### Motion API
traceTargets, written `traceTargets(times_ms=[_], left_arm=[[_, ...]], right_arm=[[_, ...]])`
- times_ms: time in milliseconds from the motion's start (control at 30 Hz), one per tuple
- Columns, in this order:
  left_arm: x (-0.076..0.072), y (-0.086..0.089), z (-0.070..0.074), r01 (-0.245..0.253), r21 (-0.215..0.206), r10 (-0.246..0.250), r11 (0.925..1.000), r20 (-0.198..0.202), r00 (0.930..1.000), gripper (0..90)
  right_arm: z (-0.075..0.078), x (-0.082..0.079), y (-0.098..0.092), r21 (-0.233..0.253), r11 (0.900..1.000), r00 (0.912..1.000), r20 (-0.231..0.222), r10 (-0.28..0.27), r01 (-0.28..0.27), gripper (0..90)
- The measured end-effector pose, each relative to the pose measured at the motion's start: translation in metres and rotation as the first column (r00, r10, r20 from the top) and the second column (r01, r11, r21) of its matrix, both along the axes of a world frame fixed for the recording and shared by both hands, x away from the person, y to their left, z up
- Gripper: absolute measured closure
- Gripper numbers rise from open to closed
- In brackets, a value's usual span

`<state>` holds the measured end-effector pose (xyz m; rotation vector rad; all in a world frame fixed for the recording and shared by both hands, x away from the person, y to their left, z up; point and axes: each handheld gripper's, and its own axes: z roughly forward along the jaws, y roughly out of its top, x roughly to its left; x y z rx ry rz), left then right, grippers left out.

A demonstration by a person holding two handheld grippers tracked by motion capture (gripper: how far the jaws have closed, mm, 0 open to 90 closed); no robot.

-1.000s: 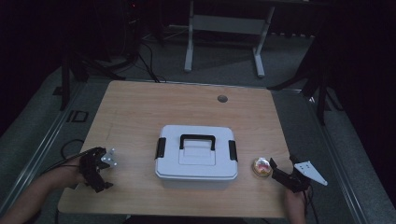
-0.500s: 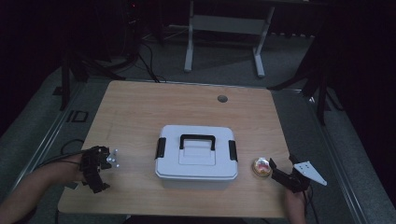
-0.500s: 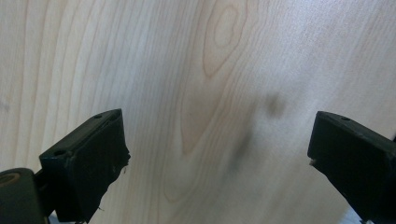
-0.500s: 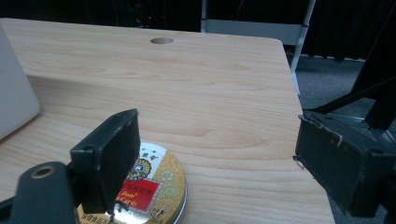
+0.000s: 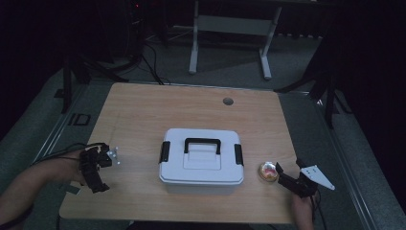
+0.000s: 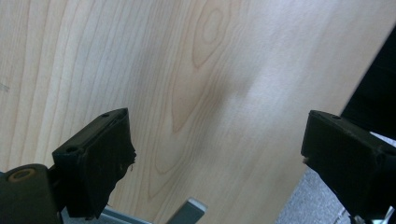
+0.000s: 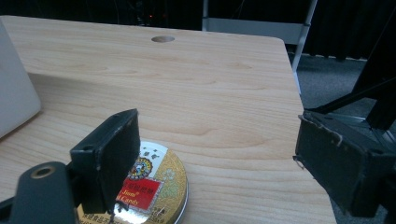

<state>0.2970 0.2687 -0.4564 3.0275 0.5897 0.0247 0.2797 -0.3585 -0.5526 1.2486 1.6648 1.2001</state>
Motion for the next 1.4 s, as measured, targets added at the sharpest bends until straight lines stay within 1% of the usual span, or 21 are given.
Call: traceTargets(times_ms=[100,133,267,300,333,367,400,433,467,500,533,633,700,733,767,800,900,1133,1233,1267,1400], left_arm=[[0.001,-0.003,0.006,0.005,0.000,-0.005,1.0000,-0.007,1.0000,8.1],[0.002,-0.006,0.011,0.029,0.009,-0.029,0.9995,0.000,0.9996,8.1],[0.003,-0.011,0.024,0.045,0.014,-0.045,0.9989,0.007,0.9990,8.2],[0.003,-0.011,0.024,0.045,0.014,-0.045,0.9989,0.007,0.9990,8.1],[0.004,-0.015,0.030,0.055,0.031,-0.055,0.9980,0.002,0.9985,8.2],[0.004,-0.015,0.030,0.055,0.031,-0.055,0.9980,0.002,0.9985,8.9],[0.005,-0.019,0.036,0.069,0.041,-0.068,0.9968,-0.008,0.9976,10.4],[0.005,-0.019,0.036,0.069,0.041,-0.068,0.9968,-0.008,0.9976,10.5],[0.007,-0.024,0.042,0.078,0.046,-0.078,0.9959,0.001,0.9970,10.5],[0.007,-0.024,0.042,0.078,0.046,-0.078,0.9959,0.001,0.9970,10.5],[0.008,-0.030,0.049,0.086,0.040,-0.086,0.9955,0.006,0.9963,10.5],[0.009,-0.033,0.053,0.096,0.037,-0.096,0.9947,0.009,0.9953,10.5],[0.010,-0.043,0.069,0.126,0.022,-0.126,0.9918,0.028,0.9916,12.5],[0.010,-0.043,0.069,0.126,0.022,-0.126,0.9918,0.028,0.9916,12.5],[0.011,-0.047,0.079,0.129,0.015,-0.129,0.9915,0.029,0.9912,13.1],[0.011,-0.047,0.079,0.129,0.015,-0.129,0.9915,0.029,0.9912,13.2],[0.012,-0.052,0.093,0.132,0.029,-0.133,0.9909,0.037,0.9905,13.2],[0.013,-0.056,0.102,0.135,0.044,-0.136,0.9899,0.032,0.9902,14.0],[0.014,-0.056,0.102,0.128,0.035,-0.129,0.9912,0.043,0.9907,14.0],[0.013,-0.056,0.101,0.136,0.033,-0.137,0.9902,0.053,0.9891,14.0],[0.014,-0.055,0.098,0.139,0.003,-0.139,0.9903,0.051,0.9890,14.2]], right_arm=[[0.000,0.000,0.000,0.000,1.000,1.0000,-0.001,0.000,0.000,13.5],[0.000,0.000,0.000,-0.001,1.000,1.0000,-0.001,0.000,0.000,13.6],[0.000,0.000,0.000,-0.001,1.000,1.0000,-0.001,0.001,-0.001,13.6],[0.000,0.000,0.000,-0.001,1.000,1.0000,-0.001,0.001,-0.001,13.6],[0.000,0.000,0.000,-0.001,1.000,1.0000,-0.003,0.001,-0.001,13.6],[0.000,0.000,0.000,-0.001,1.000,1.0000,-0.003,0.001,-0.001,13.6],[0.000,0.000,0.000,0.000,1.000,1.0000,-0.003,0.001,-0.001,13.6],[0.000,0.000,0.000,0.000,1.000,1.0000,-0.003,0.001,-0.001,13.6],[0.000,0.000,0.000,-0.002,1.000,1.0000,-0.003,0.002,-0.002,13.6],[0.000,0.000,0.000,-0.002,1.000,1.0000,-0.003,0.002,-0.002,13.6],[0.000,0.000,0.000,-0.002,1.000,1.0000,-0.003,0.004,-0.004,13.6],[0.000,0.000,0.000,-0.004,1.000,1.0000,-0.001,0.005,-0.005,13.6],[0.000,0.001,0.000,-0.004,1.000,1.0000,-0.003,0.006,-0.006,13.6],[0.000,0.001,0.000,-0.004,1.000,1.0000,-0.003,0.006,-0.006,13.6],[0.000,0.001,0.000,-0.005,1.000,1.0000,-0.005,0.008,-0.008,13.7],[0.000,0.001,0.000,-0.005,1.000,1.0000,-0.005,0.008,-0.008,13.7],[0.000,0.001,0.000,-0.004,1.000,0.9999,-0.005,0.009,-0.009,13.7],[0.000,0.001,0.000,-0.003,1.000,0.9999,-0.004,0.009,-0.009,13.7],[0.000,0.001,0.000,-0.004,1.000,0.9999,-0.004,0.010,-0.010,13.7],[0.000,0.001,0.000,-0.003,1.000,0.9999,-0.005,0.011,-0.011,13.7],[0.000,0.001,0.000,-0.004,1.000,0.9999,-0.005,0.010,-0.010,13.7]])
